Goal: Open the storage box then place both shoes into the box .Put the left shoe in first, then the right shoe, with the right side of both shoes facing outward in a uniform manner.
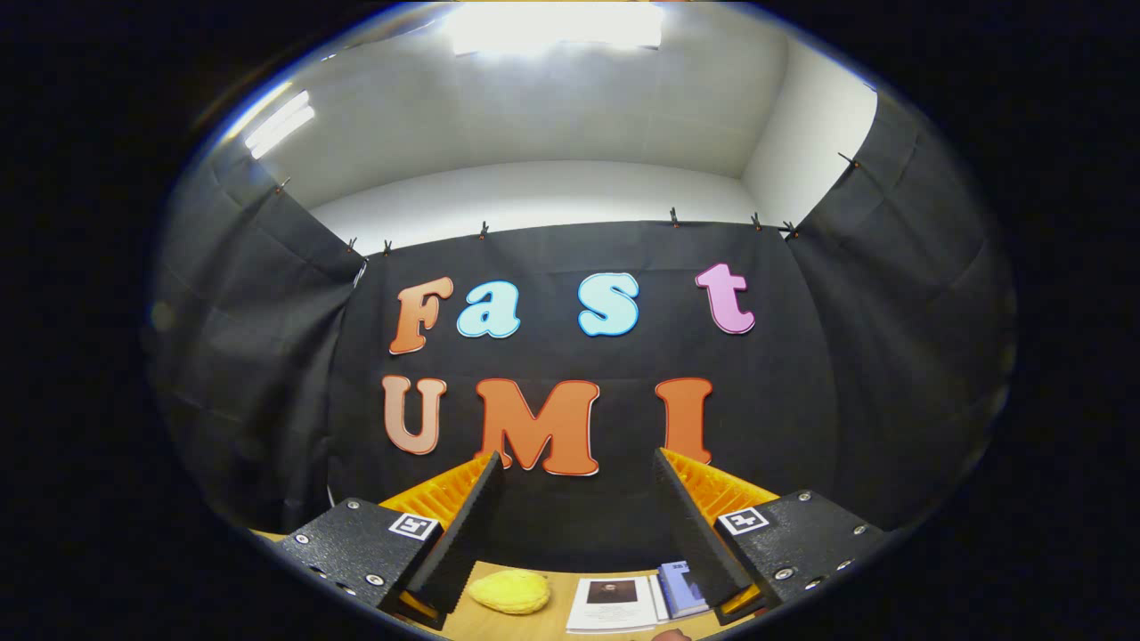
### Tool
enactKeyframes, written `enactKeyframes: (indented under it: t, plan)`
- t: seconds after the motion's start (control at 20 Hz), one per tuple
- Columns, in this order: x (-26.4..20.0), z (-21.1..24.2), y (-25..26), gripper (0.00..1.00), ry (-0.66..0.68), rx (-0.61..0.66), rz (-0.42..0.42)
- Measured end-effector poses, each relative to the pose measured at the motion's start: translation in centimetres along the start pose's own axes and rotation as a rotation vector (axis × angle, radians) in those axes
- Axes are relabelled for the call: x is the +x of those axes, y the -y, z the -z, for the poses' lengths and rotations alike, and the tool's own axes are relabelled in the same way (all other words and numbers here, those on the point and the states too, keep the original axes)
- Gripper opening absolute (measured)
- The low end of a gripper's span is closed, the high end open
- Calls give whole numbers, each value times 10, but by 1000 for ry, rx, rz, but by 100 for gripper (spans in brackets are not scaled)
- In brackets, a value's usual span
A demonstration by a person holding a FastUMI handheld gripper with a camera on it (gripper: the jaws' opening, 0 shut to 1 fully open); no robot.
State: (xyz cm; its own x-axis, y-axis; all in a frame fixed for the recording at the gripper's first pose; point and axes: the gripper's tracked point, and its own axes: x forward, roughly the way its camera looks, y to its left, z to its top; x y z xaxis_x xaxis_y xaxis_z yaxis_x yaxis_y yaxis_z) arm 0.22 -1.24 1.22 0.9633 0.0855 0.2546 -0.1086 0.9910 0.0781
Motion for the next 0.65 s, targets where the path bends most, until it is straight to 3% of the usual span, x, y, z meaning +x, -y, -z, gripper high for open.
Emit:
enactKeyframes:
  t: [0.65]
  plan:
    - [11,13,-5,98,-4,21,10]
